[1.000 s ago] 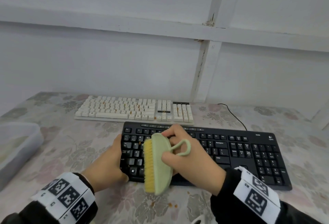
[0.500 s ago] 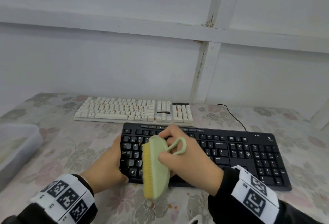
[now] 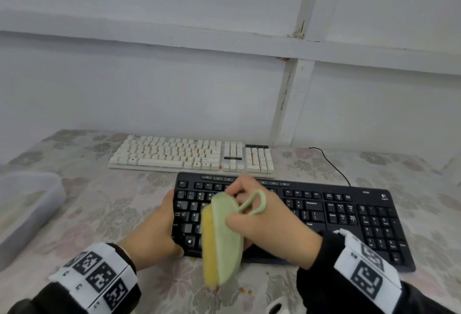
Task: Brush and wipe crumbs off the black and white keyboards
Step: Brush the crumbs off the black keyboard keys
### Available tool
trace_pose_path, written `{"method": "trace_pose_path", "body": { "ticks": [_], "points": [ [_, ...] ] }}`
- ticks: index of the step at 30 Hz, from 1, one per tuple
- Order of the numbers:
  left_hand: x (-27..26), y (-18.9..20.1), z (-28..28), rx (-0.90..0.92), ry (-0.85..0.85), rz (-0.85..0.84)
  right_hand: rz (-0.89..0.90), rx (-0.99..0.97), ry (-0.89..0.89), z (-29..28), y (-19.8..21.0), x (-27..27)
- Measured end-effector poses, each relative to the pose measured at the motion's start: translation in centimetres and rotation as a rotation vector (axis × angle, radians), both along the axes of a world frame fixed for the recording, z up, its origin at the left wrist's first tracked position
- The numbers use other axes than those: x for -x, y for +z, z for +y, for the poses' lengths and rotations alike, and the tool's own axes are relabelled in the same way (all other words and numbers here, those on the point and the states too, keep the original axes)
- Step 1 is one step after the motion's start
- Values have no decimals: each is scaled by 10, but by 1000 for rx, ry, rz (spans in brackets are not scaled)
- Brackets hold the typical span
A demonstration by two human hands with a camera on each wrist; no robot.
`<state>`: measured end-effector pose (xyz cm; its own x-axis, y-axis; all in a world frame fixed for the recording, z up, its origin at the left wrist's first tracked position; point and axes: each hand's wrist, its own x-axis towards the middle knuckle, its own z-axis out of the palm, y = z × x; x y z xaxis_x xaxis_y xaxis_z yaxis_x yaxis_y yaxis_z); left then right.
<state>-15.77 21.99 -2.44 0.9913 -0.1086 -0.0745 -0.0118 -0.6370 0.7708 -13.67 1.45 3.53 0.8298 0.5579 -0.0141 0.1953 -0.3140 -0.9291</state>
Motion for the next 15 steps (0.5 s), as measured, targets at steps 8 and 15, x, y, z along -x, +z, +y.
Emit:
{"method": "trace_pose_path", "body": {
  "ticks": [8, 15],
  "points": [
    [0, -1, 0, -42, 15, 2, -154, -69, -134, 18, -6, -13],
    [-1, -1, 1, -36, 14, -12, -53, -1, 19, 21, -20, 7]
  ]
}}
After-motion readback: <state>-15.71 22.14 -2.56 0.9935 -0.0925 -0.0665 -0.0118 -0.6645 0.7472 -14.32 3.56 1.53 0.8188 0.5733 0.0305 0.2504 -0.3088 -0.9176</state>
